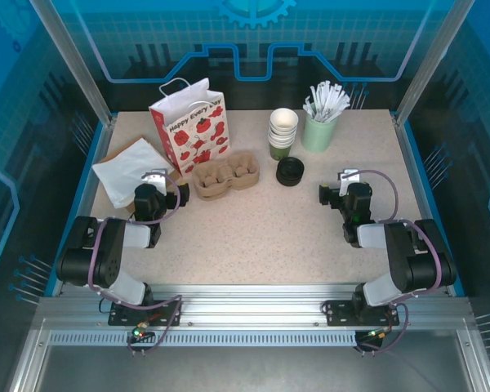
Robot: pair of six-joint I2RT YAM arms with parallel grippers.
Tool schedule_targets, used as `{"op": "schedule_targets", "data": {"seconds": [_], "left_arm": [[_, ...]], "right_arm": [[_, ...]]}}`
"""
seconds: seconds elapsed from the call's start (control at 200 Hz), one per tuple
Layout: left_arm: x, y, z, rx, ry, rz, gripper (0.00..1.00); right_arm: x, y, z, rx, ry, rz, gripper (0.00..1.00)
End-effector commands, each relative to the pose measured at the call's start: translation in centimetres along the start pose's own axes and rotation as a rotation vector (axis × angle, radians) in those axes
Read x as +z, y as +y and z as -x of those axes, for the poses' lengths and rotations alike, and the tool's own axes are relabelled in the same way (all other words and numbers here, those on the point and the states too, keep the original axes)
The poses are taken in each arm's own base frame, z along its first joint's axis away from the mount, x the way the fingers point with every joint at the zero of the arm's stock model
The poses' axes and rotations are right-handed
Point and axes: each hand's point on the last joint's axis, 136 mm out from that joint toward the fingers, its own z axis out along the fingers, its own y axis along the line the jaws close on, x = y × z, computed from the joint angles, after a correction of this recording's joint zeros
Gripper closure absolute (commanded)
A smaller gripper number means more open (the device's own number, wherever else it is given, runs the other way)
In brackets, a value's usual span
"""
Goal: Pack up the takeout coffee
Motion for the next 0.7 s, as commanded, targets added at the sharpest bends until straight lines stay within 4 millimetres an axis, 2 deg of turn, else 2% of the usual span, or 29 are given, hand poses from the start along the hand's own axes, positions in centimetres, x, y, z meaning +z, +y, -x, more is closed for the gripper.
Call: {"op": "schedule_targets", "data": {"seconds": [0.0,0.5,0.575,0.695], "left_arm": [[0.2,-0.4,1.3,0.008,-0.038,-0.017,0.01],[0.3,-0.3,1.3,0.003,-0.035,-0.021,0.01],[0.0,0.7,1.7,-0.014,-0.049,0.037,0.01],[-2.3,2.4,3.5,-0.071,-0.109,0.129,0.01]], "right_arm": [[0.1,0.3,1.7,-0.007,-0.051,0.001,0.00],[0.1,0.2,1.7,-0.006,-0.050,-0.001,0.00],[0.1,0.2,1.7,-0.006,-0.050,0.000,0.00],[-0.5,0.2,2.5,-0.010,-0.061,-0.007,0.00]]}}
